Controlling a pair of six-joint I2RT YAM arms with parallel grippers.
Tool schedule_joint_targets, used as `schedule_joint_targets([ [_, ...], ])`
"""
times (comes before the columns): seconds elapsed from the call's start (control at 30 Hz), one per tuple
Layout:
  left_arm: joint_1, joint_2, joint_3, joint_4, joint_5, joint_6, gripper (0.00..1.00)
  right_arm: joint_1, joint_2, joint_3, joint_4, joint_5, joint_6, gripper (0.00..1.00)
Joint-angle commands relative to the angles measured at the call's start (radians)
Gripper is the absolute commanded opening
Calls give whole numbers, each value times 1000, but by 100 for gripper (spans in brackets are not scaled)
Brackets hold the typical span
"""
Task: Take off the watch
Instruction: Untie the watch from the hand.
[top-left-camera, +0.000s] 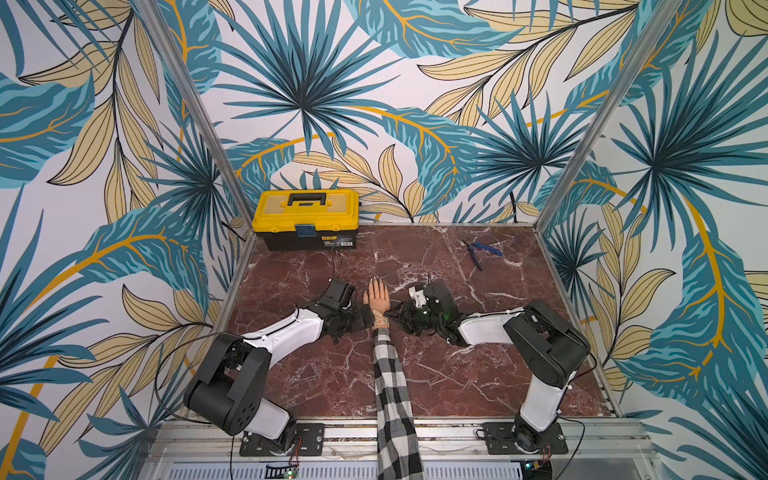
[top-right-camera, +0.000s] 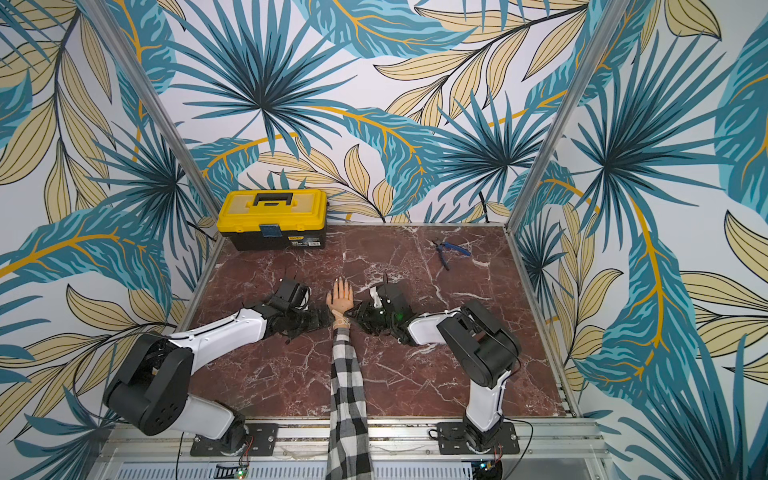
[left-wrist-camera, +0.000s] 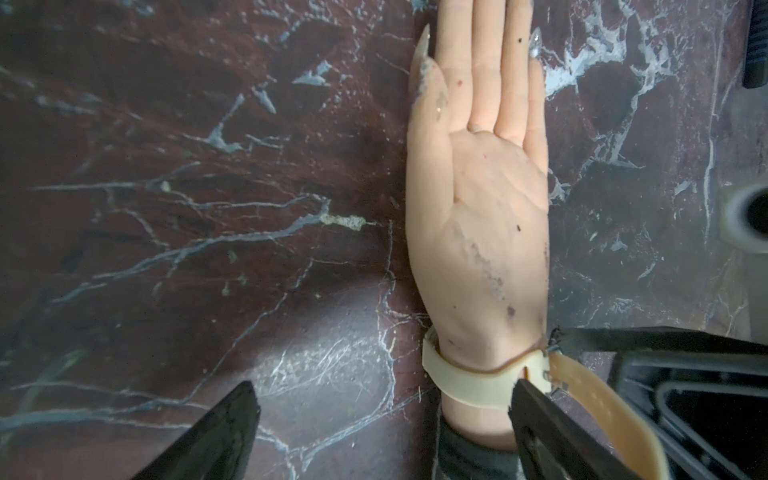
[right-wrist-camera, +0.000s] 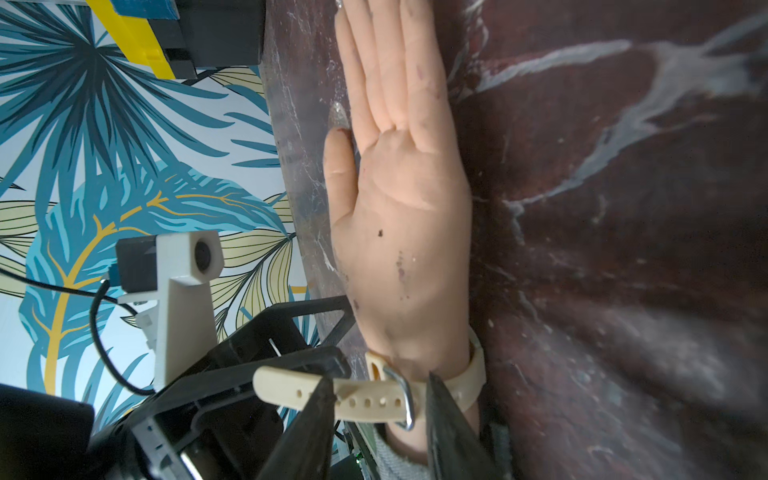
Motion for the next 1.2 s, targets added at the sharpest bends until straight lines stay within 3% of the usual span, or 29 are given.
schedule_joint_targets([
  [0.0, 4, -19, -17, 11, -5, 1, 96, 17, 3, -16, 69, -17, 43, 37],
  [0.87, 19, -88, -52, 11, -31, 1, 97, 30, -20, 38, -119, -6, -50, 34],
  [1.17, 31, -105, -61, 10, -27, 0, 97, 30, 0, 57, -124, -14, -53, 23],
])
